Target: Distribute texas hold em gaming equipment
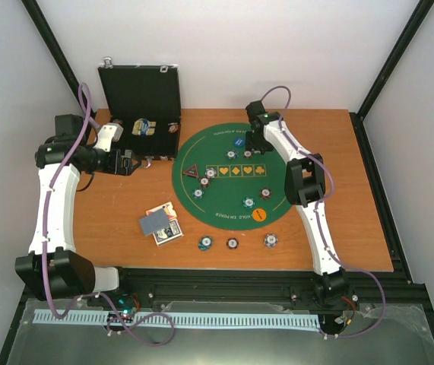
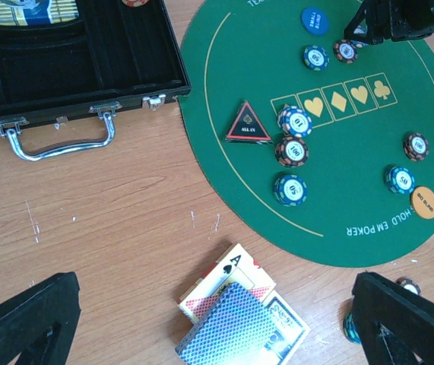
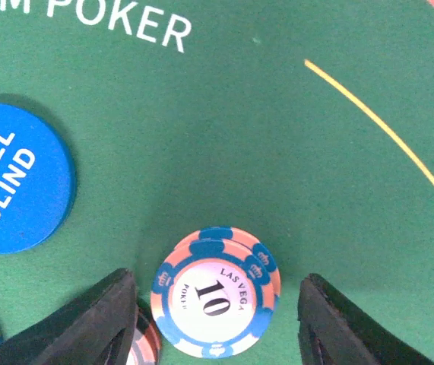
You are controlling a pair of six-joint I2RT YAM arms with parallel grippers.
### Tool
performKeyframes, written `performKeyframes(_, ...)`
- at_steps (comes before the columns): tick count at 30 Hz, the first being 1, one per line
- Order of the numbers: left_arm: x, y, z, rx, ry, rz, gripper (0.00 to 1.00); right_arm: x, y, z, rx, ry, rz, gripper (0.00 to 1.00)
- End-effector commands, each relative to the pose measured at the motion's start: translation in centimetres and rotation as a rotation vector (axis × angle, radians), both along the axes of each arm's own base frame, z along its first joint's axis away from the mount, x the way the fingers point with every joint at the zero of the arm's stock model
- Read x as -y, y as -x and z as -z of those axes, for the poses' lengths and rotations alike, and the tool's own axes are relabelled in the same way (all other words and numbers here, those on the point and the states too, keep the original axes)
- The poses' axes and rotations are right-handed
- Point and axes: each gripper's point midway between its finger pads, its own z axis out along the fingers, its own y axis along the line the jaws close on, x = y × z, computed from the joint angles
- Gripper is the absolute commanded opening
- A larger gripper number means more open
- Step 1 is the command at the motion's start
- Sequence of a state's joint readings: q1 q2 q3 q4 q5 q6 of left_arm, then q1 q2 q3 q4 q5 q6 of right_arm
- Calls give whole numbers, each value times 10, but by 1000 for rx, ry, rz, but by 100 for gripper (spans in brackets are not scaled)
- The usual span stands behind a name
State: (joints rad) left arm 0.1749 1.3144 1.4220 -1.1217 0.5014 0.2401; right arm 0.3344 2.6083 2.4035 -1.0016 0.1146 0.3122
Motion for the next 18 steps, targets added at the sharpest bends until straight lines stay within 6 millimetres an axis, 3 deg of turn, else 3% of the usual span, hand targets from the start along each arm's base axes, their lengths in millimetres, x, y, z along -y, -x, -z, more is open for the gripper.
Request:
performKeyframes(1, -2, -3, -8, 35, -9, 1, 100, 6, -6, -21, 30, -9, 5, 62)
performKeyframes(8, -1, 0, -12, 47, -3, 0, 100, 12, -3, -77, 103, -6, 12, 65)
performKeyframes(12, -1, 1, -14, 48, -2, -2, 100, 19, 16, -113, 128, -11, 28, 65)
performKeyframes(14, -1, 2, -16, 50, -3, -2, 100, 19, 40, -120, 123, -29, 22, 66)
performKeyframes(15, -1, 2, -16, 52, -5, -1, 100, 21, 61, -108, 88, -22, 21, 67)
performKeyframes(18, 0, 4, -19, 60, -5, -1, 100, 10, 115, -121, 111, -49, -23, 70)
